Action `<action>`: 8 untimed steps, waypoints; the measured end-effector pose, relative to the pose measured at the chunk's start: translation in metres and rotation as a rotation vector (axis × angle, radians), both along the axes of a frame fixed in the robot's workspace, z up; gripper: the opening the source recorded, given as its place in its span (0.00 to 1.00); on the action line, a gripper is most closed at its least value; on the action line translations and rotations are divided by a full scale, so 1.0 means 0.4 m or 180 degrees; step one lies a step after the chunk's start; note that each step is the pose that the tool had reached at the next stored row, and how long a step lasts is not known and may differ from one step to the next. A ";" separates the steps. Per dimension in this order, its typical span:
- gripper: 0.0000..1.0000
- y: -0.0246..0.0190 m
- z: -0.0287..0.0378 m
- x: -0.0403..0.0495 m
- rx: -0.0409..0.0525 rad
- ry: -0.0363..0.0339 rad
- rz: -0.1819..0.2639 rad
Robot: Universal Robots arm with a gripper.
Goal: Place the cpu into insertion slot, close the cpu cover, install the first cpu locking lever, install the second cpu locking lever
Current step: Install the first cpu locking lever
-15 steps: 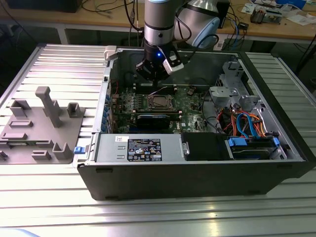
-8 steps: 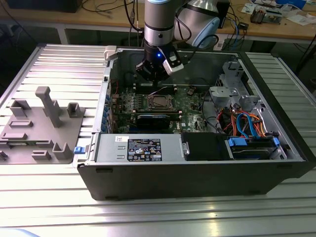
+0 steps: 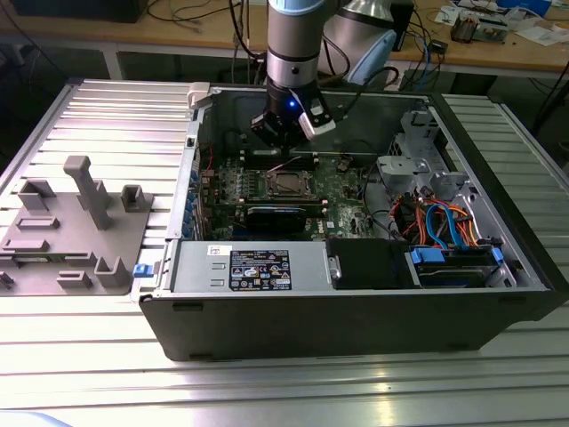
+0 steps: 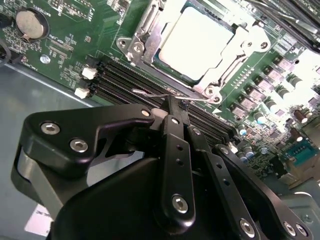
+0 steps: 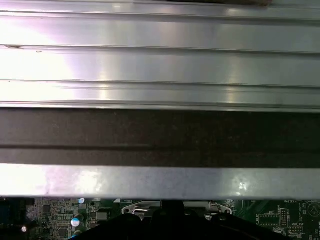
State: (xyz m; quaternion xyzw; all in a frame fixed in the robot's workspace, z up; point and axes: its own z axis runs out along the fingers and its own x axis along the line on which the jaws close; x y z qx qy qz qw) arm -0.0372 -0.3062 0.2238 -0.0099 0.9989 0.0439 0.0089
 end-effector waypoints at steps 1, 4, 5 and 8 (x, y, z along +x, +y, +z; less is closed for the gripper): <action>0.11 0.000 -0.001 0.004 0.0000 0.0000 0.0000; 0.11 0.000 -0.003 0.013 -0.0001 0.0000 0.0000; 0.11 0.000 -0.004 0.016 -0.0002 0.0000 0.0000; 0.11 0.000 -0.007 0.024 -0.0002 0.0000 0.0000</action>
